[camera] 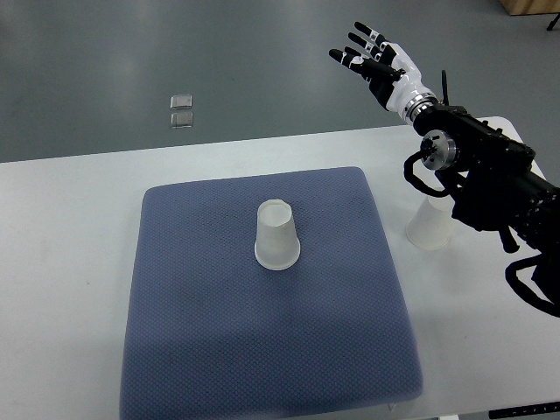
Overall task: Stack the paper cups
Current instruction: 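Swing the right hand over and lower it toward the second paper cup, then close the right hand fingers around the second paper cup, then lift the cup and carry it over the cup on the cushion, then lower the held cup onto the cushion cup and open the right hand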
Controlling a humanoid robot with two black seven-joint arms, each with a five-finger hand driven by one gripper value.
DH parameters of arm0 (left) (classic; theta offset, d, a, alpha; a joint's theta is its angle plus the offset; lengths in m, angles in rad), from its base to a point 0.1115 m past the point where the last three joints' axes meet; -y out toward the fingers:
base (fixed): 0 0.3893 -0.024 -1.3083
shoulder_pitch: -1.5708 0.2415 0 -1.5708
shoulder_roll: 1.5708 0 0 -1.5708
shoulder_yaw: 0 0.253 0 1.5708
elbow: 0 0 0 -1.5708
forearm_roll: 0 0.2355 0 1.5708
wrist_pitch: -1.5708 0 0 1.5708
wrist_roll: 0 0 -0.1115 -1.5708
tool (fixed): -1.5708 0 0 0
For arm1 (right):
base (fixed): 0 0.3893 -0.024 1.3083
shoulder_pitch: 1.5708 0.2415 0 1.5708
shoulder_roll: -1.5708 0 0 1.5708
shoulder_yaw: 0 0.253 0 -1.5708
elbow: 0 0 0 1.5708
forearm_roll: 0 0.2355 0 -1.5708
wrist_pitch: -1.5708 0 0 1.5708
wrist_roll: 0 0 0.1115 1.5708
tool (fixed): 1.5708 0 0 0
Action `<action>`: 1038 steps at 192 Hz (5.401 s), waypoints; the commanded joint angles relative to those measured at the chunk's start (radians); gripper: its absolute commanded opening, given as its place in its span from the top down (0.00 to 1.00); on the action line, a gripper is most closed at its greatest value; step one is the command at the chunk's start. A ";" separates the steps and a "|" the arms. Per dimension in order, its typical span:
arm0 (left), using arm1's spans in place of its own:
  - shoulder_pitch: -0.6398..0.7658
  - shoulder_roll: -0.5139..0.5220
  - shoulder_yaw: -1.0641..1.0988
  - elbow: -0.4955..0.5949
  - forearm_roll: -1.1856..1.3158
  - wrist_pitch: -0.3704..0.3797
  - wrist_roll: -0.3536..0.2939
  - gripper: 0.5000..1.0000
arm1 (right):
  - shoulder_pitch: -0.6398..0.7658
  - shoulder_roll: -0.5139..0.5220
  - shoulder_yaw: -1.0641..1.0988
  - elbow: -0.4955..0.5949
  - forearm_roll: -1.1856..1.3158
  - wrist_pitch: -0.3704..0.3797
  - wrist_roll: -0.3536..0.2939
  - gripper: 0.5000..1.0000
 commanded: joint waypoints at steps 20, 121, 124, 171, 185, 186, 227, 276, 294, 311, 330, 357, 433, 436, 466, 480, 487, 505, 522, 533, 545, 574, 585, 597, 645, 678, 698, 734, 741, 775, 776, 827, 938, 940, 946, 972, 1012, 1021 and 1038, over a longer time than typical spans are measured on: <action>0.000 0.000 0.000 0.000 -0.001 0.000 0.000 0.00 | 0.024 -0.058 0.001 0.203 -0.302 -0.090 0.005 0.14; 0.000 0.000 0.000 0.000 0.000 0.000 0.000 0.00 | 0.207 -0.500 -0.433 0.699 -0.809 -0.047 0.011 0.15; 0.000 0.000 0.000 0.000 0.000 0.000 0.000 0.00 | 0.251 -0.546 -0.511 0.733 -0.877 -0.033 0.025 0.15; 0.000 0.000 0.000 0.000 0.000 0.000 0.000 0.00 | 0.317 -0.661 -0.654 0.742 -1.141 -0.002 0.071 0.15; 0.000 0.000 0.000 0.000 0.000 0.000 0.000 0.00 | 0.319 -0.681 -0.677 0.742 -1.216 0.005 0.073 0.15; 0.000 0.000 0.000 0.000 0.000 0.000 0.000 0.00 | 0.319 -0.681 -0.677 0.742 -1.216 0.005 0.073 0.15; 0.000 0.000 0.000 0.000 0.000 0.000 0.000 0.00 | 0.302 -0.719 -0.710 0.742 -1.337 -0.001 0.076 0.15; 0.000 0.000 0.000 0.000 0.000 0.000 0.000 0.00 | 0.287 -0.710 -0.832 0.742 -1.368 -0.031 0.076 0.15; 0.000 0.000 0.001 0.000 -0.001 0.000 0.000 0.00 | 0.278 -0.704 -0.836 0.742 -1.366 -0.050 0.076 0.15; 0.000 0.000 0.000 0.000 0.000 0.000 0.000 0.00 | 0.265 -0.686 -0.832 0.740 -1.362 -0.067 0.073 0.15; 0.000 0.000 0.000 0.000 -0.001 0.000 0.000 0.00 | 0.251 -0.670 -0.830 0.740 -1.356 -0.091 0.070 0.16; 0.000 0.000 0.001 0.000 0.000 0.000 0.000 0.00 | 0.218 -0.653 -0.827 0.734 -1.356 -0.117 0.068 0.16; 0.000 0.000 0.000 0.000 0.000 0.000 0.000 0.00 | 0.147 -0.630 -0.827 0.679 -1.357 -0.197 0.063 0.18; 0.000 0.000 0.000 0.000 -0.001 0.000 0.000 0.00 | 0.146 -0.630 -0.827 0.677 -1.359 -0.199 0.063 0.18; 0.000 0.000 0.001 0.000 -0.001 0.000 0.000 0.00 | 0.138 -0.630 -0.827 0.674 -1.359 -0.205 0.065 0.23; 0.000 0.000 0.000 0.000 -0.001 0.000 0.000 0.00 | 0.138 -0.629 -0.827 0.674 -1.359 -0.206 0.065 0.30; 0.000 0.000 0.000 0.000 0.000 0.000 0.000 0.00 | 0.138 -0.629 -0.827 0.674 -1.360 -0.206 0.065 0.33; 0.000 0.000 0.000 0.000 -0.001 0.000 0.000 0.00 | 0.138 -0.629 -0.827 0.670 -1.362 -0.206 0.065 0.37; 0.000 0.000 0.000 0.000 -0.001 0.000 0.000 0.00 | 0.138 -0.618 -0.827 0.662 -1.365 -0.206 0.067 0.49; 0.000 0.000 0.000 0.000 0.000 0.000 0.000 0.00 | 0.135 -0.612 -0.827 0.651 -1.366 -0.206 0.067 0.60; 0.000 0.000 0.000 0.000 -0.001 0.000 0.000 0.00 | 0.126 -0.610 -0.827 0.639 -1.368 -0.206 0.067 0.72; 0.000 0.000 0.000 0.000 -0.001 0.000 0.000 0.00 | 0.121 -0.594 -0.827 0.628 -1.369 -0.206 0.067 0.91; 0.000 0.000 0.000 0.000 0.000 0.000 0.000 0.00 | 0.123 -0.592 -0.827 0.627 -1.369 -0.206 0.068 0.91; 0.000 0.000 0.000 0.000 -0.001 0.000 0.000 0.00 | 0.123 -0.590 -0.827 0.627 -1.369 -0.206 0.070 0.91; 0.000 0.000 0.000 0.000 0.000 0.000 0.000 0.00 | 0.133 -0.590 -0.827 0.627 -1.359 -0.205 0.076 0.91; 0.000 0.000 0.000 0.000 -0.001 0.000 0.000 0.00 | 0.162 -0.598 -0.829 0.627 -1.356 -0.197 0.077 0.91; 0.000 0.000 0.000 0.000 -0.001 0.000 0.000 0.00 | 0.192 -0.606 -0.830 0.628 -1.356 -0.191 0.079 0.91; 0.000 0.000 0.000 0.000 0.000 0.000 0.000 0.00 | 0.282 -0.626 -0.832 0.642 -1.360 -0.139 0.133 0.91; 0.000 0.000 0.000 0.000 0.000 0.000 0.000 0.00 | 0.313 -0.626 -0.826 0.651 -1.359 -0.113 0.137 0.91; 0.000 0.000 0.000 0.000 0.000 0.000 0.000 0.00 | 0.454 -0.621 -0.824 0.739 -1.356 -0.024 0.200 0.91; 0.000 0.000 0.000 0.000 0.000 0.000 0.000 0.00 | 0.463 -0.620 -0.824 0.743 -1.356 -0.019 0.202 0.91; 0.000 0.000 0.000 0.000 0.000 0.000 0.000 0.00 | 0.623 -0.552 -0.734 0.832 -1.337 0.134 0.221 0.91; 0.000 0.000 0.000 0.000 -0.001 0.000 0.000 0.00 | 0.578 -0.285 -0.618 0.714 -1.349 0.199 0.183 0.91; 0.000 0.000 0.000 0.000 0.000 0.000 0.000 0.00 | 0.577 -0.285 -0.618 0.714 -1.348 0.199 0.185 0.91; 0.000 0.000 0.000 0.000 -0.001 0.000 0.000 0.00 | 0.574 -0.285 -0.618 0.714 -1.348 0.196 0.183 0.91; 0.000 0.000 0.000 0.000 -0.001 0.000 0.000 0.00 | 0.555 -0.285 -0.622 0.713 -1.352 0.196 0.183 0.91; 0.000 0.000 0.000 0.000 -0.001 0.000 0.000 0.00 | 0.543 -0.284 -0.626 0.711 -1.352 0.194 0.183 0.91; 0.000 0.000 0.000 0.000 -0.001 0.000 0.000 0.00 | 0.543 -0.284 -0.628 0.713 -1.354 0.193 0.183 0.91; 0.000 0.000 0.001 0.000 0.000 0.000 0.000 0.00 | 0.535 -0.284 -0.628 0.711 -1.354 0.179 0.175 0.91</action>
